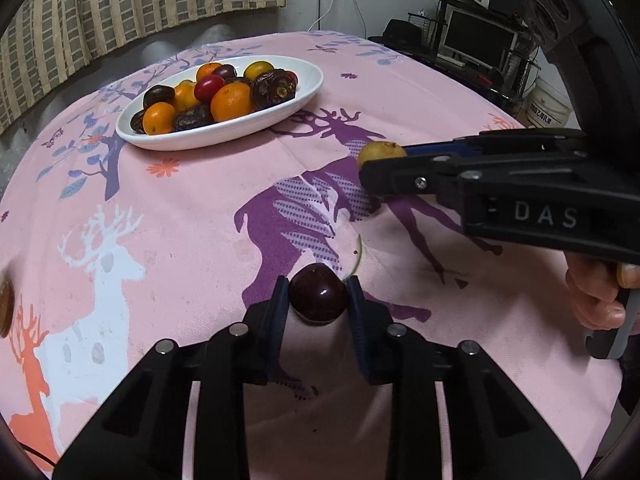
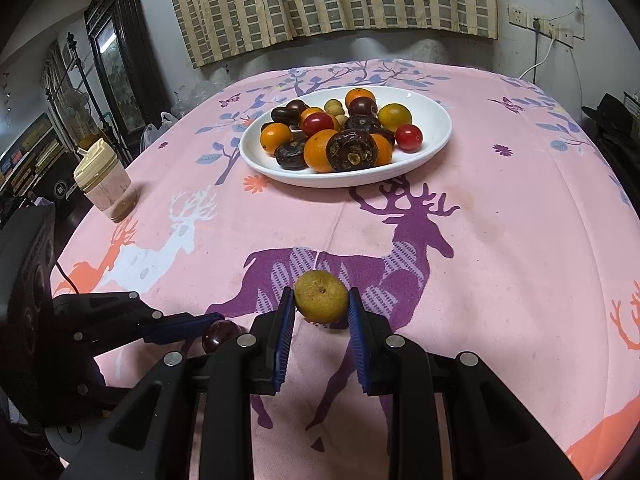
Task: Organize fruits
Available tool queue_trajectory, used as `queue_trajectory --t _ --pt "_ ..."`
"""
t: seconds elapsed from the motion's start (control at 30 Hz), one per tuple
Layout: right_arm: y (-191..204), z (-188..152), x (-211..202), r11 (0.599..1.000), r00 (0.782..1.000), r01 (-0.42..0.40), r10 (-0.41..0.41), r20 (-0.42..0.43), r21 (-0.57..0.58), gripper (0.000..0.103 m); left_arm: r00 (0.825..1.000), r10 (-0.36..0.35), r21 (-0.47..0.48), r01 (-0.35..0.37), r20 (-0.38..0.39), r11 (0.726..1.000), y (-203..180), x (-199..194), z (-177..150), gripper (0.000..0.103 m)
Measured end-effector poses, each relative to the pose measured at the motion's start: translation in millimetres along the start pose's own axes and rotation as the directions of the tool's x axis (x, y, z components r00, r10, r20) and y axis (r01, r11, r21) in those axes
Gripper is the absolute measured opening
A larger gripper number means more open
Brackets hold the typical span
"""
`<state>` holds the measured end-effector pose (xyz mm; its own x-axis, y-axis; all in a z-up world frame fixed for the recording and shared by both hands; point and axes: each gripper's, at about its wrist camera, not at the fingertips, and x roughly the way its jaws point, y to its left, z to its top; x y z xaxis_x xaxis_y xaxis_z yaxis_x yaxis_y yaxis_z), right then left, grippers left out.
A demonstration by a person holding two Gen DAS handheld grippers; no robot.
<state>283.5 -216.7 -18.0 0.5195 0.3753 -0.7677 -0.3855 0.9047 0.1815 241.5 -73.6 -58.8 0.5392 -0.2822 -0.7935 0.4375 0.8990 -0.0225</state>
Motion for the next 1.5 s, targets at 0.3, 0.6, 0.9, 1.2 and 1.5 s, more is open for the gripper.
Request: queue_trajectory --t 0.3,0.6,0.9,1.2,1.5 --pt "-2.6 7.2 -12.0 0.999 0.996 -0.044 0.043 0.079 0.011 0.027 0.998 0.028 -0.023 -0.027 0.053 0.999 15.2 -17.8 13.0 0.029" --pt "-24.5 82.1 -3.4 0.996 0.974 -0.037 0.019 0.227 0.075 0.027 0.977 0.071 -0.150 -0.041 0.199 0.988 85.3 -15.9 135.6 0.029" --pt "-31.0 113.6 29.0 0.999 0.968 0.031 -0.036 0.248 0.025 0.089 0.939 0.330 -0.232 -0.301 0.100 0.925 112.7 24.8 162.8 0.084" --pt "-7.0 31.1 -34.8 0.997 0.970 0.054 -0.040 0.241 -0.052 0.100 0.920 0.368 -0.206 -0.338 0.132 0.918 84.1 -62.1 69.7 0.098" --pt "9.4 -41.6 -50.5 0.989 0.982 0.122 -0.109 0.155 -0.079 0.100 0.942 0.322 -0.285 -0.285 0.091 0.915 71.6 -77.8 -5.8 0.098"
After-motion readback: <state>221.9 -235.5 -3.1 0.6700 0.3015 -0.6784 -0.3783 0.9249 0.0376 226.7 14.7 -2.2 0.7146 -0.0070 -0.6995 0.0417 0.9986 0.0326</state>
